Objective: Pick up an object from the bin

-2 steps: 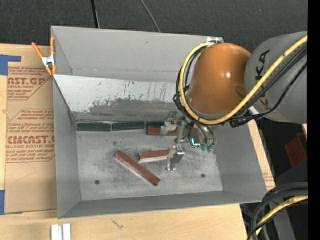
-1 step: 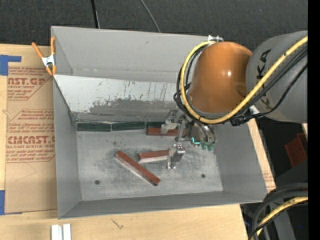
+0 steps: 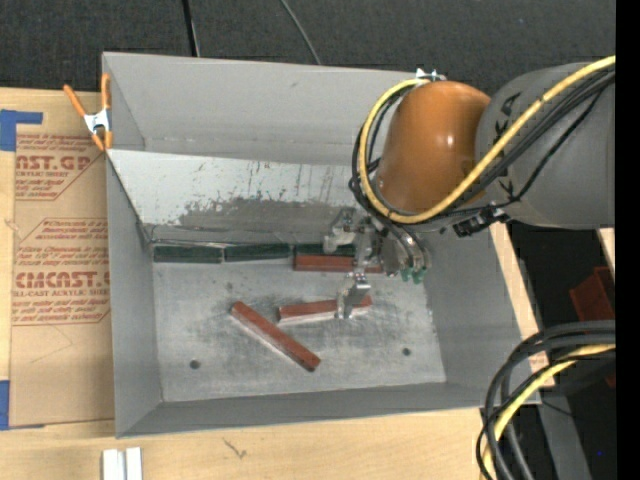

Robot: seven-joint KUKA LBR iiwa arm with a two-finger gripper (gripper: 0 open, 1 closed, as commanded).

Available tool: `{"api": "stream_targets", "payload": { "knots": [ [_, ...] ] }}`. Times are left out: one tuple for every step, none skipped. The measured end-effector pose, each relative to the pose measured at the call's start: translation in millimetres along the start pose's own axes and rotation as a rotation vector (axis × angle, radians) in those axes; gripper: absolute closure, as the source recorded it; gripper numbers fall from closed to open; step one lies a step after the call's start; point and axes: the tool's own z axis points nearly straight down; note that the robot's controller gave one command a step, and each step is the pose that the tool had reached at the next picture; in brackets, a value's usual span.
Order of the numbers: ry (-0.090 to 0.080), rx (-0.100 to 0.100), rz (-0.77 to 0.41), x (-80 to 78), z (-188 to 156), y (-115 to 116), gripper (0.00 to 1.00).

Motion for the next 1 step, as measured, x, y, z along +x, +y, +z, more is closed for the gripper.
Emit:
{"api": "stream_targets", "payload": {
  "knots": [
    [0.013,0.000,-0.129,6.2,98.8,-6.8,1.00]
  ]
}}
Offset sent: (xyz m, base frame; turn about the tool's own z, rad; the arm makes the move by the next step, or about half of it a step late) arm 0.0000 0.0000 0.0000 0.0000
